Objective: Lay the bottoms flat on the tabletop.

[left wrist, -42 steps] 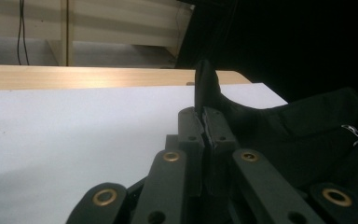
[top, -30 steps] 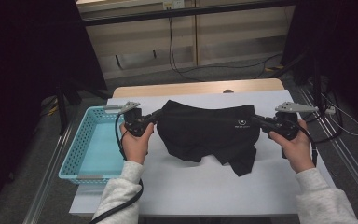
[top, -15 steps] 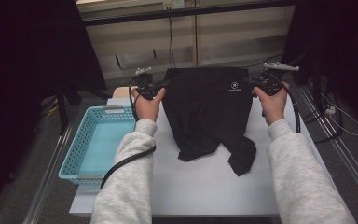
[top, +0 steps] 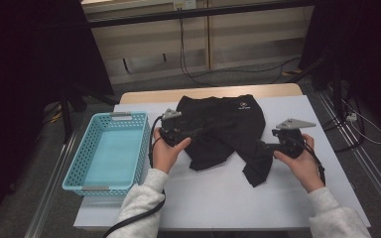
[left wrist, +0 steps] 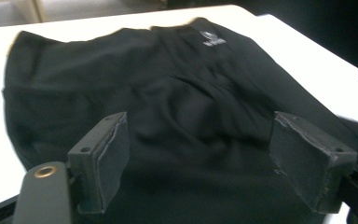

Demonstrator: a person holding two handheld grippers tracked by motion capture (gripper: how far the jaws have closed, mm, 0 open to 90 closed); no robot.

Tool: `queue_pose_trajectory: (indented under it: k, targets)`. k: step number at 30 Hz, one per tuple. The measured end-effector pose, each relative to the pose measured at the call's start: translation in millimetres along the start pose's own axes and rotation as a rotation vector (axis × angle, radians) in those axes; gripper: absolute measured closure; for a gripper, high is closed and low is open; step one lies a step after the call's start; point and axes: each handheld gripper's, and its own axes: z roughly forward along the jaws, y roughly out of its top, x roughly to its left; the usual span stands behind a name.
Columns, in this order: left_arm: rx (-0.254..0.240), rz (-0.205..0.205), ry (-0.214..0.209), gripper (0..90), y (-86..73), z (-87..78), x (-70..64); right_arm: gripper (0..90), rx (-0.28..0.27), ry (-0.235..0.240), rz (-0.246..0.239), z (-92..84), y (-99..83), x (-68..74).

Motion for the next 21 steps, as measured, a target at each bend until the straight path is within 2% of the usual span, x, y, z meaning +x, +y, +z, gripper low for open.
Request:
queue_pose_trajectory:
  k: [1, 3, 7, 10, 17, 21]
  targets:
    - [0.010, 0.010, -0.014, 20.0, -3.7, -3.1, -3.3, 27.1, 0.005, 0.014, -0.005, -3.6, -6.3, 4.9]
    - [0.024, 0.021, -0.015, 18.9, -11.8, -8.7, -7.2, 27.1, 0.027, 0.030, -0.017, -10.4, -14.3, 13.5]
    - [0.059, 0.056, -0.021, 18.4, -20.2, -15.2, -7.9, 27.8, 0.019, 0.049, -0.004, -20.4, -23.0, 22.7]
    - [0.041, 0.054, -0.021, 17.7, -22.6, -19.4, -7.5, 27.7, 0.031, 0.023, -0.020, -20.6, -26.0, 22.7]
    - [0.062, 0.076, -0.028, 17.5, -25.1, -19.5, -8.4, 27.6, 0.047, 0.035, -0.015, -16.7, -27.2, 22.0]
    - [0.068, 0.081, -0.028, 17.7, -26.2, -17.8, -10.7, 27.2, 0.047, 0.045, -0.033, -16.0, -27.1, 25.8]
